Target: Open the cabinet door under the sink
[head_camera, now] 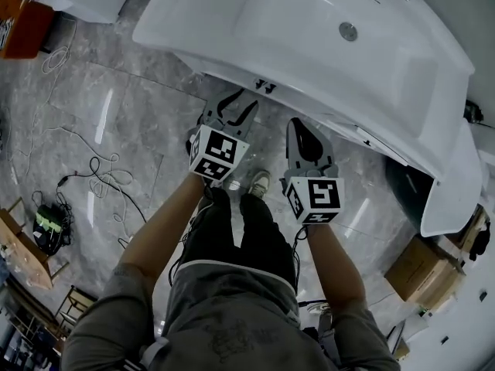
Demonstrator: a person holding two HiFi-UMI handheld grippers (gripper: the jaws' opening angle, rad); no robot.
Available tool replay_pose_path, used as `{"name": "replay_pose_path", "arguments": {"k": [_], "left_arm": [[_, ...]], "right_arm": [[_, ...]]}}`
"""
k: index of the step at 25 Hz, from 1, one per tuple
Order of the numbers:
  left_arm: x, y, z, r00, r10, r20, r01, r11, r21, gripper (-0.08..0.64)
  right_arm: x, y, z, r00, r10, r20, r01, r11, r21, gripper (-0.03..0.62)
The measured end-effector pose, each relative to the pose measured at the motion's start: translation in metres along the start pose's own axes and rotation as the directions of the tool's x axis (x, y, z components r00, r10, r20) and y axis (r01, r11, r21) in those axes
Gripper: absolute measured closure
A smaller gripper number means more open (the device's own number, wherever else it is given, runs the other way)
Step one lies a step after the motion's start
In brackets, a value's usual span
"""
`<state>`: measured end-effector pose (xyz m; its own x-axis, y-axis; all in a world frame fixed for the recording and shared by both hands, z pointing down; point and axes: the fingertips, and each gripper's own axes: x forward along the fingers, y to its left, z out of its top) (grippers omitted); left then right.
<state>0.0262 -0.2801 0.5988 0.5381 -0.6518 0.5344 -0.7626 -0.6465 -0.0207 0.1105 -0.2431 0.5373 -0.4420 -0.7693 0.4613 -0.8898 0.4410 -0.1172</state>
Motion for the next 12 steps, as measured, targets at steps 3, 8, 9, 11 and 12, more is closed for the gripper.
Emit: {"name": "replay_pose_path", "arguments": {"k": [3, 8, 9, 11, 12], "left_arm": [[0.019, -0.001, -0.015, 1.0, -0.016, -0.023, 0.016, 1.0, -0.013, 0.419], [0.049, 0.008, -0.038, 0.998, -0.021, -0.052, 0.02, 1.0, -0.015, 0.42], [0.056, 0.009, -0.042, 0.998, -0.022, -0.06, 0.022, 1.0, -0.004, 0.42], [0.071, 0.01, -0.051, 0.997, -0.025, -0.079, 0.027, 0.999, 0.023, 0.42], [0.077, 0.01, -0.056, 0.996, -0.027, -0.088, 0.03, 0.999, 0.032, 0.42]], "right_arm": [[0.014, -0.008, -0.012, 1.0, -0.014, 0.0, 0.014, 1.0, 0.018, 0.563], [0.041, -0.013, -0.03, 1.0, -0.03, 0.005, 0.029, 0.999, 0.043, 0.563], [0.046, -0.014, -0.033, 0.999, -0.032, 0.006, 0.031, 0.999, 0.043, 0.563], [0.054, -0.017, -0.039, 0.999, -0.036, 0.005, 0.036, 0.998, 0.045, 0.563], [0.057, -0.018, -0.043, 0.999, -0.039, 0.005, 0.038, 0.998, 0.047, 0.563]]}}
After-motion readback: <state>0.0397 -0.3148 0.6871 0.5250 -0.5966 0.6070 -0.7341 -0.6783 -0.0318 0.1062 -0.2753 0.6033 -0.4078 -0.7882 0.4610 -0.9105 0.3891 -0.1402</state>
